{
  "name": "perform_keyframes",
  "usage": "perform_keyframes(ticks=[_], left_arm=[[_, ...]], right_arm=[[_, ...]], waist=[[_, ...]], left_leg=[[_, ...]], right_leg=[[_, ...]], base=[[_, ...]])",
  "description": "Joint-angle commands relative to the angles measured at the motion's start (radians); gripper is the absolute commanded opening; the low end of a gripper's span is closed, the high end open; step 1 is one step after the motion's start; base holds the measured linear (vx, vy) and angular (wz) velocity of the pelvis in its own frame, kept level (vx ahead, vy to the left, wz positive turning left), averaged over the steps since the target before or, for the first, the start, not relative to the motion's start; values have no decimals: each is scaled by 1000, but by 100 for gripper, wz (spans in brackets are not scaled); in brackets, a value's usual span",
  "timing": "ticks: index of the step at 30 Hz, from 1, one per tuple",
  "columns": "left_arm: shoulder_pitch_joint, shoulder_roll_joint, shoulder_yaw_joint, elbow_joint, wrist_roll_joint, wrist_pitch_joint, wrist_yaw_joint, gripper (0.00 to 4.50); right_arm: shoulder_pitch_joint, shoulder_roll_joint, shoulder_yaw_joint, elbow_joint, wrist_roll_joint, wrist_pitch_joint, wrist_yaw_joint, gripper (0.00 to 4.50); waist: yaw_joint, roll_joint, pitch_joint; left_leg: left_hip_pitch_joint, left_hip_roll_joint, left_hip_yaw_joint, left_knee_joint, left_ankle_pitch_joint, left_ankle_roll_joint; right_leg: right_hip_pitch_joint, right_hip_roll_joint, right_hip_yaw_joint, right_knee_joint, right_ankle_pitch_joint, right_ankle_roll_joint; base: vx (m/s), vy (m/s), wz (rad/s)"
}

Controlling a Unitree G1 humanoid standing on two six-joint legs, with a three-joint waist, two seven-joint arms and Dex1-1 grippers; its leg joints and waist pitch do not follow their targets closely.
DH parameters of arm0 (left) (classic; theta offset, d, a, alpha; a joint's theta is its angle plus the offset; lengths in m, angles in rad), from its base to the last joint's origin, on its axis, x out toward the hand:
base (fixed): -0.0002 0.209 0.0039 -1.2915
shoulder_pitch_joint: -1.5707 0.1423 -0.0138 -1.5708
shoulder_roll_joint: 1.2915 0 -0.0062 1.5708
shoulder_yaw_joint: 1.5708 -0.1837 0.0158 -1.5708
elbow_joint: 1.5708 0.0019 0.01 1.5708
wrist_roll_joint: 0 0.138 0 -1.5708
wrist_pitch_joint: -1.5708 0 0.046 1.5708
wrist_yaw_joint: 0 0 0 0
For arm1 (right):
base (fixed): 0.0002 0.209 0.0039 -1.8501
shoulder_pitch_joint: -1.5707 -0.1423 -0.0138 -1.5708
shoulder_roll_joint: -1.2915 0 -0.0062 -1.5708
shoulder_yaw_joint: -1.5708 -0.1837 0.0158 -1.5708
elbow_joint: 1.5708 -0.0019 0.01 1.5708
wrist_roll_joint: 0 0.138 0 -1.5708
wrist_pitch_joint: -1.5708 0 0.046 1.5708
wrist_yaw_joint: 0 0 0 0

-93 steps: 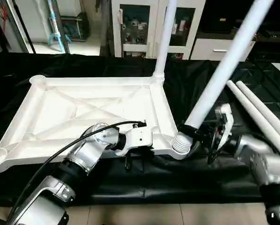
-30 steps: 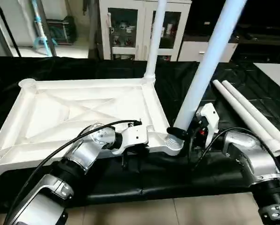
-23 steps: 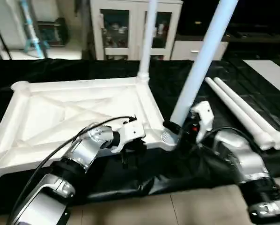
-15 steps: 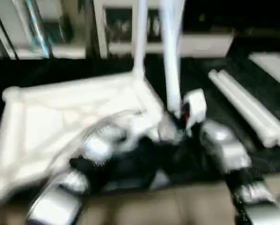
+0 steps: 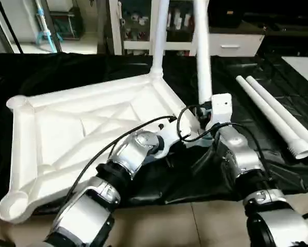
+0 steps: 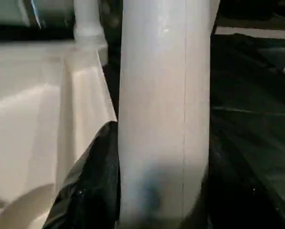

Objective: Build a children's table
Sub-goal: Insert table leg to table base

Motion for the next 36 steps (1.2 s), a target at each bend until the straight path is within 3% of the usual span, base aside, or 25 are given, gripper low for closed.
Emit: perform_keyframes(ticks=[1,2,3,6,8,9,11,13,15,16,18,20,21,22,23,24,26,27,29,30,32,33,34,35,36], left_arm=[[15,56,-15,-7,45,-94,-13,0],[32,88,-33,-6,54,-164,-45,0],[38,101,-41,-5,56,-203,-62,0],[44,137,-54,33,93,-268,-20,0],[44,148,-47,52,96,-283,-5,0],[44,154,-16,84,77,-308,24,0],[40,157,-6,99,72,-330,53,0],[38,159,5,115,65,-360,77,0],[40,161,14,112,62,-379,95,0],[44,153,39,102,35,-365,85,48],[71,137,114,35,-59,-327,43,60],[85,130,146,-8,-98,-307,42,69],[105,109,225,-90,-163,-284,105,85],[106,105,240,-99,-172,-280,125,96],[107,81,308,-136,-219,-236,212,96],[108,68,348,-156,-243,-234,269,96],[109,67,353,-158,-245,-234,276,96],[126,61,394,-199,-253,-233,342,96],[160,57,421,-255,-259,-223,371,96],[206,26,478,-334,-290,-173,438,96],[240,13,493,-391,-273,-160,488,96],[288,-3,502,-469,-258,-134,525,96],[288,-3,502,-469,-258,-134,525,96],[324,-6,498,-518,-223,-130,559,96],[355,-6,491,-551,-203,-115,574,96]], right_arm=[[48,2,-63,-73,105,12,92,185],[72,-4,-88,-178,172,33,161,185],[82,-10,-95,-214,191,44,176,185],[128,-50,-101,-339,239,91,241,185],[153,-76,-99,-389,247,106,264,185],[205,-117,-95,-472,263,125,299,185],[238,-128,-98,-516,277,135,315,185],[272,-132,-110,-567,292,158,333,185],[296,-133,-112,-604,306,174,342,185],[310,-135,-110,-629,315,187,346,185],[352,-146,-97,-695,318,218,341,185],[364,-152,-88,-711,297,221,326,185],[389,-158,-70,-732,236,221,270,185],[393,-156,-70,-736,229,222,260,185],[406,-144,-75,-749,191,230,198,185],[409,-131,-83,-753,188,235,173,185],[410,-129,-84,-754,188,237,170,185],[417,-120,-84,-777,163,260,131,185],[424,-116,-74,-803,132,266,104,185],[435,-116,-55,-827,95,245,89,185],[444,-113,-45,-840,80,236,79,185],[454,-104,-43,-851,75,236,64,185],[454,-104,-43,-851,75,236,64,185],[460,-102,-39,-857,63,229,55,185],[464,-96,-39,-861,57,226,45,185]], waist=[[2,7,-56],[5,8,-57],[10,7,-60],[20,14,-68],[21,15,-68],[23,12,-67],[24,9,-62],[22,4,-54],[19,5,-51],[16,4,-51],[17,9,-52],[17,5,-54],[20,11,-59],[23,11,-60],[27,12,-62],[28,12,-60],[34,10,-57],[41,20,-54],[44,16,-54],[45,29,-54],[35,33,-57],[22,60,-58],[22,60,-58],[12,69,-61],[-8,78,-59]], left_leg=[[13,86,-31,-81,-211,63],[12,88,-30,-78,-184,84],[12,90,-27,-69,-118,129],[20,88,-20,-50,30,199],[21,89,-19,-48,50,207],[20,87,-17,-45,80,226],[17,89,-16,-49,30,220],[13,90,-14,-60,-95,172],[12,90,-14,-67,-163,122],[13,89,-13,-68,-187,97],[14,90,-14,-69,-175,82],[11,87,-12,-66,-156,84],[21,90,-7,-59,-106,94],[21,87,-3,-54,-76,109],[22,86,-1,-51,-66,119],[21,86,-1,-51,-69,121],[21,82,1,-50,-106,127],[23,84,-1,-52,-123,113],[23,83,-1,-54,-128,94],[26,90,-8,-57,-117,61],[35,112,-25,-68,-132,26],[22,150,-105,-100,-144,92],[22,150,-105,-100,-144,92],[34,164,-168,-103,-147,201],[40,158,-213,-106,-113,304]], right_leg=[[37,-67,44,-53,26,-220],[42,-70,44,-47,68,-229],[45,-74,43,-38,145,-249],[45,-71,40,-17,265,-292],[43,-69,39,-15,279,-294],[43,-68,38,-14,287,-296],[43,-71,39,-20,212,-292],[45,-73,40,-37,23,-271],[42,-70,40,-47,-103,-249],[40,-69,42,-51,-147,-240],[36,-66,43,-49,-138,-236],[38,-66,42,-45,-102,-243],[30,-62,43,-34,-4,-275],[28,-59,42,-30,54,-291],[27,-58,42,-26,83,-300],[26,-58,42,-26,82,-303],[26,-59,41,-36,17,-291],[25,-57,42,-38,-27,-274],[26,-53,42,-39,-47,-251],[23,-40,37,-33,-25,-239],[23,-12,19,-27,11,-230],[31,2,-30,11,37,-228],[31,2,-30,11,37,-228],[10,10,-47,46,-25,-246],[-2,19,-60,70,-98,-277]], base=[[0,0,0],[0,0,0],[0,0,0],[0,0,0],[0,0,0],[0,0,0],[0,0,0],[0,0,0],[0,0,0],[0,0,0],[0,0,0],[0,0,0],[0,0,0],[0,0,0],[0,0,0],[0,0,0],[0,0,0],[0,0,0],[0,0,0],[0,0,0],[0,0,0],[0,0,0],[-4,-60,27],[-19,-104,50],[-19,-104,50]])
